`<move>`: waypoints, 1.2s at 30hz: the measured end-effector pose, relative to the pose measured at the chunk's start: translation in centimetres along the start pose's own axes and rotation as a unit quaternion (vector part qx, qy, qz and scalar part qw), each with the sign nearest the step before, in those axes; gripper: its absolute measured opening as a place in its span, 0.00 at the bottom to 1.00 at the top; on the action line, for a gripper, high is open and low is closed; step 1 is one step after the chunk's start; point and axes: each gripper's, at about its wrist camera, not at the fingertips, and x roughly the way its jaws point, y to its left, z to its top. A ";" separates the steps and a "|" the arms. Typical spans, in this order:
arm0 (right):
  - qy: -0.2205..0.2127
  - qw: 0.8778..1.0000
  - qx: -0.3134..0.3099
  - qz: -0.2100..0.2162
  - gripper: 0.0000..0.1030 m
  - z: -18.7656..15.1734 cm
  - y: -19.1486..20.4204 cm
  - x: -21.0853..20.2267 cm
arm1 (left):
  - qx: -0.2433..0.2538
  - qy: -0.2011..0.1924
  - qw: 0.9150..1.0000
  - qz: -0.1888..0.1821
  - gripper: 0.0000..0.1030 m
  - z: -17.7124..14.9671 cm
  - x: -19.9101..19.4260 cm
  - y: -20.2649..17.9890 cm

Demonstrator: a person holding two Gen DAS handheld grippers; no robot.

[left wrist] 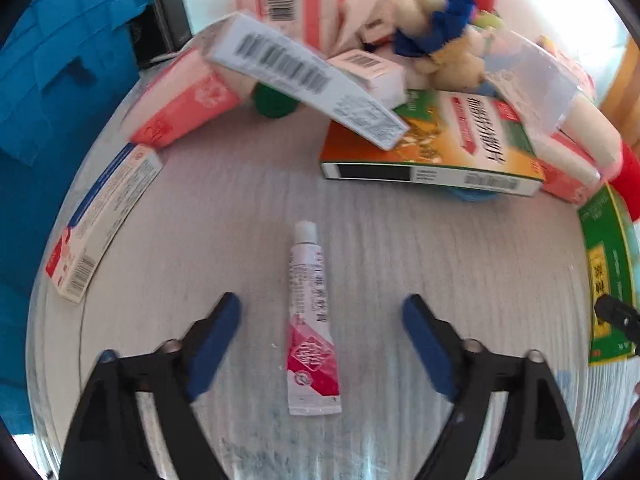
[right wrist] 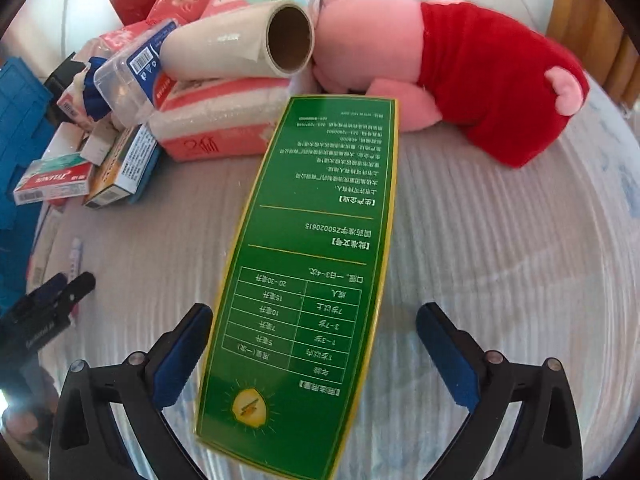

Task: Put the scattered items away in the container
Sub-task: 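Grasp the white-red ointment tube with the left tool while the right tool grasps the green box, then lift the ointment tube and green box and carry them over the crate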

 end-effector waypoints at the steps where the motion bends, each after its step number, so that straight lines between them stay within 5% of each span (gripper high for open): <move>1: -0.007 1.000 0.007 -0.004 1.00 -0.1 0.0 0.0 | -0.006 0.005 1.000 -0.005 0.99 0.1 0.2 0.2; 6: 0.019 0.999 -0.018 -0.040 1.00 0.5 0.7 0.8 | 0.013 0.015 1.000 -0.006 1.00 0.6 0.2 -0.4; 10: -0.003 1.000 0.015 -0.014 0.99 1.6 0.0 -0.3 | 0.014 0.018 1.000 -0.005 0.96 0.4 -0.2 -0.8; 13: -0.015 1.000 0.016 -0.014 0.64 2.3 0.0 -0.3 | 0.028 0.000 0.999 -0.014 0.60 0.0 -1.3 -1.6; 15: -0.012 0.999 0.023 -0.019 0.62 2.4 -0.4 0.1 | 0.035 0.001 0.999 -0.021 0.29 -0.2 -1.9 -2.2; 18: -0.010 1.000 0.017 -0.014 0.54 2.0 -0.4 -0.3 | 0.041 0.003 0.999 -0.023 0.15 -0.8 -2.6 -2.8; 31: -0.052 0.998 -0.040 -0.017 0.51 -0.7 3.5 -5.2 | 0.047 -0.044 0.997 -0.039 0.15 -5.7 -10.5 -2.0; 34: -0.071 0.996 -0.049 -0.015 0.51 -1.5 5.6 -6.9 | 0.050 -0.064 0.996 -0.047 0.15 -2.2 -9.6 -0.3; 36: -0.088 0.994 -0.060 -0.022 0.51 -3.6 8.3 -9.0 | 0.052 -0.078 0.994 -0.052 0.15 -6.2 -10.7 0.3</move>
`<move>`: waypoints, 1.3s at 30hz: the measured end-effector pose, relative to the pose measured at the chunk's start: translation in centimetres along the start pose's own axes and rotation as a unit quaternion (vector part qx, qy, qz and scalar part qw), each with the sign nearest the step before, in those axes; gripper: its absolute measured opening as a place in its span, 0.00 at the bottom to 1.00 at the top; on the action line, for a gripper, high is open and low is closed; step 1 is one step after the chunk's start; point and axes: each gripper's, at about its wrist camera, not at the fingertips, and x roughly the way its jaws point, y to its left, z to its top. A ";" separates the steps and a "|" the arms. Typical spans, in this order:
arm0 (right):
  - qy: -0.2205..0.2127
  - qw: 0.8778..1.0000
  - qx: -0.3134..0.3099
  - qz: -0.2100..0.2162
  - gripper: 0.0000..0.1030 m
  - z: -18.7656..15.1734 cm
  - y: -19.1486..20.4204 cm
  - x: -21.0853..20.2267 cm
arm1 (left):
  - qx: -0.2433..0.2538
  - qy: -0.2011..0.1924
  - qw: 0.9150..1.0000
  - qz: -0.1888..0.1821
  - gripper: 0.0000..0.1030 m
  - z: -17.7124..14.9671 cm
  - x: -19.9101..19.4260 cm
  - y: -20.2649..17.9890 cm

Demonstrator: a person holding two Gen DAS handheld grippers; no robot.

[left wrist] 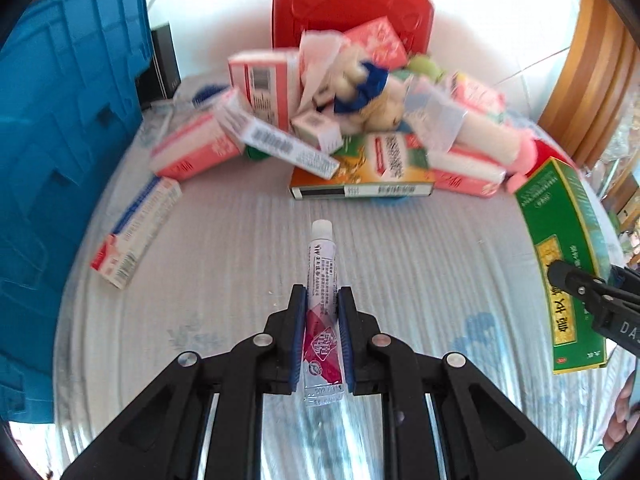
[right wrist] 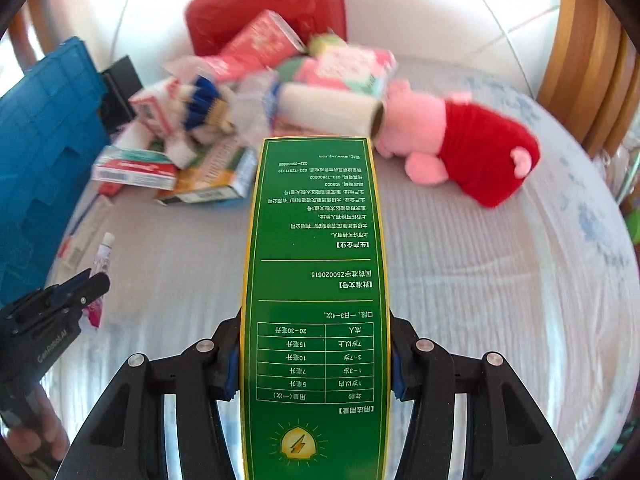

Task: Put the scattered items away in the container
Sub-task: 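Lift the ointment tube and green box and carry them over the crate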

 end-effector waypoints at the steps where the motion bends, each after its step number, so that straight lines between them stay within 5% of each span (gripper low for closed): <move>1: -0.008 1.000 -0.006 -0.003 0.51 0.1 0.9 -0.7 | 0.001 -0.007 1.000 -0.002 0.15 -0.3 -1.1 0.1; 15: -0.082 0.993 -0.072 0.052 0.51 -0.9 8.9 -9.1 | -0.020 -0.095 0.995 0.036 0.15 -1.1 -13.1 1.4; 27: -0.139 0.972 -0.149 0.119 0.51 -1.1 14.8 -15.2 | -0.057 -0.156 0.982 0.094 0.15 -2.2 -21.3 4.2; 39: -0.204 0.948 -0.185 0.160 0.51 2.2 26.6 -20.4 | -0.066 -0.231 0.962 0.131 0.15 -0.2 -29.3 14.2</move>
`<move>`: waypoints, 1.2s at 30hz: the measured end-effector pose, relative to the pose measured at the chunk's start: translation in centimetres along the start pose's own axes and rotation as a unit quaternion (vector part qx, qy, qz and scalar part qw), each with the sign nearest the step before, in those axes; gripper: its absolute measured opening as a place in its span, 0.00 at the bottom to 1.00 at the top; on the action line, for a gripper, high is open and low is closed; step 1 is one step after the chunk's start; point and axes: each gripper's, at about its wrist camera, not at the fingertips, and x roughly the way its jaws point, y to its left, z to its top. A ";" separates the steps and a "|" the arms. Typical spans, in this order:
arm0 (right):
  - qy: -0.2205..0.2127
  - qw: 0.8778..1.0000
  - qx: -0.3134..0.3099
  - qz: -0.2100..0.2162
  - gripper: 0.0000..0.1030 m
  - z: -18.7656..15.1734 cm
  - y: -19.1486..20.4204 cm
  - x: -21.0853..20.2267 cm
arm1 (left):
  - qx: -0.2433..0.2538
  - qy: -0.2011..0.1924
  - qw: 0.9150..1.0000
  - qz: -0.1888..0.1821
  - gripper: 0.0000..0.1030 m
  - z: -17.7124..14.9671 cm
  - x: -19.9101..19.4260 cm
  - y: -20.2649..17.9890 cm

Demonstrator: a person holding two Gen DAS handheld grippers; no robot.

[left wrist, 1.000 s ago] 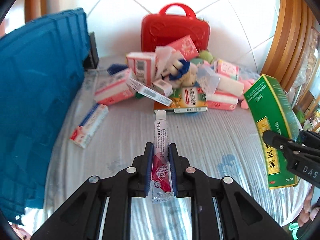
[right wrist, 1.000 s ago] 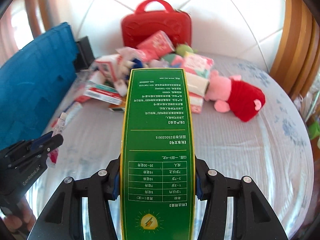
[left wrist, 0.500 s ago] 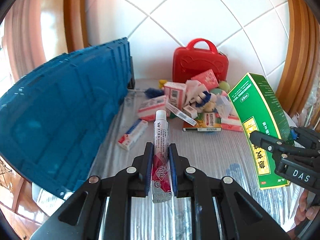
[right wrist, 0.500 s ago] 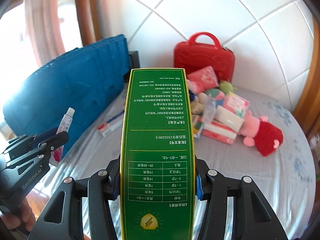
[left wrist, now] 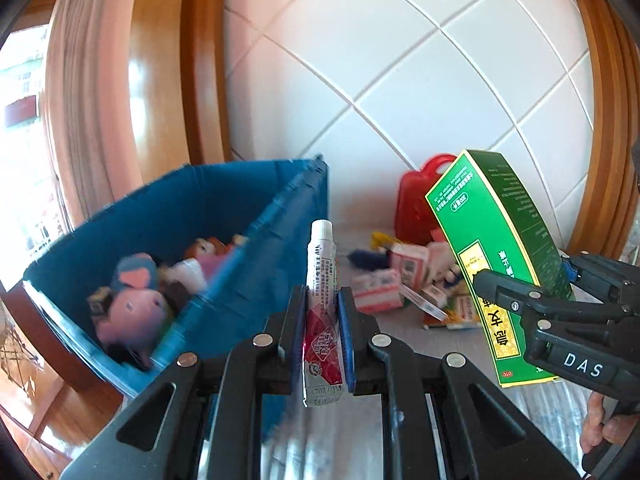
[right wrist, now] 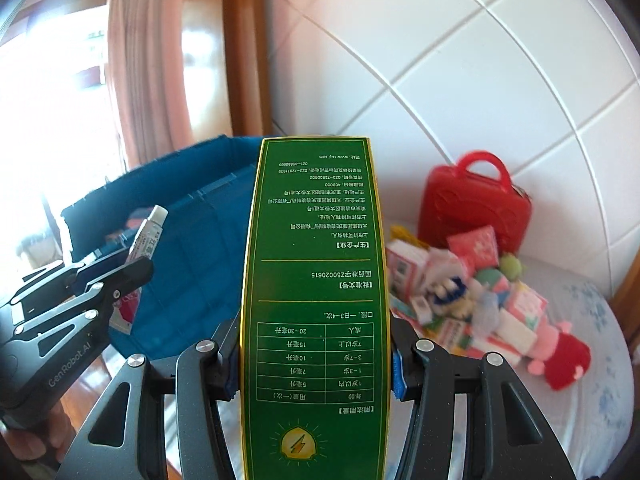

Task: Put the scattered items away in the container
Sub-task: 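Lift the ointment tube and green box and carry them over the crate, then open both tools to drop the tube and green box into the crate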

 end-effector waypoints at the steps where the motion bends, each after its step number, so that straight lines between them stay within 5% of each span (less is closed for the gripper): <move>1: -0.008 1.000 -0.002 0.004 0.51 1.0 1.5 0.4 | 0.000 -0.006 1.000 0.001 0.15 0.4 -0.1 1.5; 5: -0.033 0.999 -0.014 0.017 0.51 4.7 7.2 2.2 | -0.003 -0.024 1.000 0.014 0.15 2.2 -0.4 8.9; 7: -0.041 0.999 0.006 -0.021 0.51 6.4 10.0 3.6 | -0.006 -0.029 0.999 0.025 0.15 3.0 -0.2 12.1; 10: -0.039 0.999 0.008 0.002 0.51 9.1 14.0 6.5 | -0.008 -0.021 0.999 0.038 0.15 4.2 1.0 17.5; 18: 0.052 0.997 0.048 0.011 0.51 14.8 20.2 16.6 | -0.008 0.091 0.996 0.021 0.15 7.2 9.1 26.6; 27: 0.212 0.974 0.059 -0.053 0.51 14.0 21.2 28.4 | -0.032 0.285 0.956 -0.058 0.15 7.0 20.2 30.4; 33: 0.276 0.957 0.045 -0.073 0.52 11.2 21.1 32.1 | -0.034 0.364 0.929 -0.051 0.15 5.1 23.9 30.3; 36: 0.282 0.956 0.030 -0.076 0.53 10.7 21.4 32.7 | -0.033 0.378 0.924 -0.050 0.17 4.5 24.4 30.3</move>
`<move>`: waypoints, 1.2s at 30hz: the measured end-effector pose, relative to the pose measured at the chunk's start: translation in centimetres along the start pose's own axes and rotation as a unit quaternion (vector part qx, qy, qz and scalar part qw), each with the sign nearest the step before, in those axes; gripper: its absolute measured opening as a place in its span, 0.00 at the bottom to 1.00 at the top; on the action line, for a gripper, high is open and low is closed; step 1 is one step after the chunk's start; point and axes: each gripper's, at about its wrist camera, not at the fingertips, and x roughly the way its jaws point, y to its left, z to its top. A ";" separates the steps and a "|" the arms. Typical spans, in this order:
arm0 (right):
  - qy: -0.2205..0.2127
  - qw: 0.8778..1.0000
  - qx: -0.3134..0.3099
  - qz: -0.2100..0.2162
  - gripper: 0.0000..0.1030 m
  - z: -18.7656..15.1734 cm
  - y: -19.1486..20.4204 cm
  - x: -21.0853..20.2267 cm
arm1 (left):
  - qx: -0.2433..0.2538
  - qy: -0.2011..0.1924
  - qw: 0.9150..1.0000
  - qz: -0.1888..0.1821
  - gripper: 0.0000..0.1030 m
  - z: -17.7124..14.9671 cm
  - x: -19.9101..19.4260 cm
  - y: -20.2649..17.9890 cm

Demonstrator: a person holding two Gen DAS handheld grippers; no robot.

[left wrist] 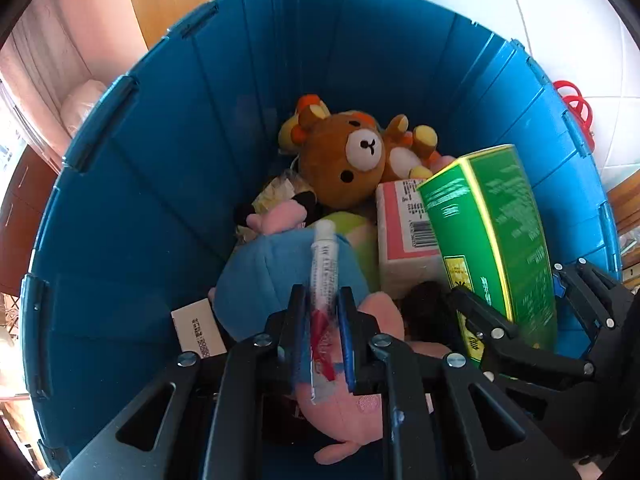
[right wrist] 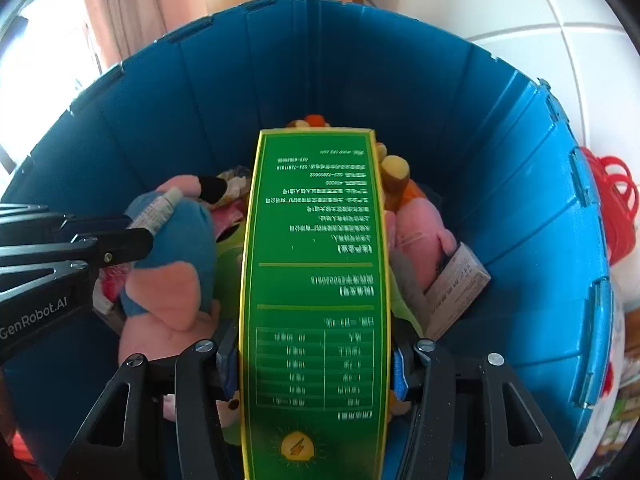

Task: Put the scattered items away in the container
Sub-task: 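Open both tools to drop the tube and green box into the crate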

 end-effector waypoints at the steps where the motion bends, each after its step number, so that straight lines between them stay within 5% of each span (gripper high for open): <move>1: 0.008 1.000 0.007 0.010 0.53 -0.1 -0.2 0.4 | 0.002 0.003 1.000 0.002 0.19 -0.1 0.1 -0.1; 4: 0.024 0.999 0.031 0.021 0.56 -0.2 -0.8 0.8 | 0.009 0.003 1.000 0.011 0.54 -0.1 0.1 -0.4; 5: 0.023 0.999 0.030 0.018 0.58 -0.2 -0.8 0.8 | 0.010 0.000 1.000 0.019 0.72 -0.1 -0.1 -0.4; 6: 0.019 0.999 0.027 0.017 0.61 -0.2 -0.7 0.6 | 0.009 -0.007 1.000 0.026 0.76 -0.1 -0.4 -0.3; 9: 0.009 1.000 0.021 0.017 0.81 -0.4 -0.5 0.2 | 0.007 -0.017 0.999 0.033 0.76 -0.1 -0.7 -0.3; 14: 0.013 1.000 0.018 0.005 0.88 -0.6 -0.4 0.3 | 0.008 -0.006 0.999 0.052 0.76 0.1 -0.1 -0.4; 25: 0.022 0.998 0.029 0.041 0.90 0.0 -0.5 -1.1 | -0.013 -0.052 0.997 0.059 0.76 -0.9 -2.2 0.0; 30: -0.016 0.999 -0.002 0.029 1.00 -1.3 0.0 -4.8 | -0.011 -0.086 0.995 0.050 0.76 -3.0 -4.4 -0.4; 36: -0.066 0.997 -0.009 0.040 1.00 -4.5 -0.4 -9.2 | -0.023 -0.159 0.987 0.027 0.76 -6.8 -8.4 -1.0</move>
